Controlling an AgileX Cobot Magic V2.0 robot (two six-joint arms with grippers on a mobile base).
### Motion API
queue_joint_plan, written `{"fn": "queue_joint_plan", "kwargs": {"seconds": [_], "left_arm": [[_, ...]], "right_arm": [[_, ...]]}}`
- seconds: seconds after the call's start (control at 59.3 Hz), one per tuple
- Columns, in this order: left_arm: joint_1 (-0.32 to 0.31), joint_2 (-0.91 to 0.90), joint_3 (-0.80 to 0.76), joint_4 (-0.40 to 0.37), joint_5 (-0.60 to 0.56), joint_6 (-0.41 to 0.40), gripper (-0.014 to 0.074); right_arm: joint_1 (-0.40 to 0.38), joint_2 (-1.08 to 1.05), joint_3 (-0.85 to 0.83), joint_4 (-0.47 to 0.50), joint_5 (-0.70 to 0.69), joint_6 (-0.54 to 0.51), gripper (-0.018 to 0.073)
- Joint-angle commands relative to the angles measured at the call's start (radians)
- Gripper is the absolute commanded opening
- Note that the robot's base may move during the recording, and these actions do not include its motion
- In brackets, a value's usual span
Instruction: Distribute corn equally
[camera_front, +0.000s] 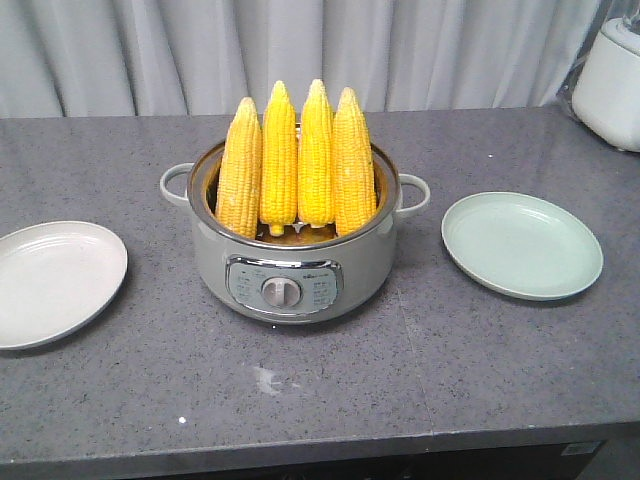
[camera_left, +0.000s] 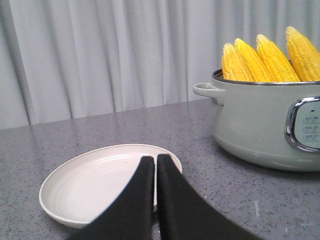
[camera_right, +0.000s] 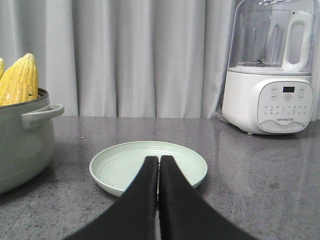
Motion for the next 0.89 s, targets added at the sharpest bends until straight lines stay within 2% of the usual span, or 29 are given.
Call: {"fn": "queue_joint_plan", "kwargs": {"seconds": [0.0, 0.877], "left_arm": [[0.001, -0.014, 0.013, -0.004, -0.075, -0.009, -0.0006], [0.001, -0.014, 0.013, -0.004, -0.075, -0.009, -0.0006]], "right_arm": [[0.000, -0.007, 0.012, -0.010, -0.074, 0.000, -0.0003], [0.000, -0.007, 0.012, -0.010, -0.074, 0.000, -0.0003]]}}
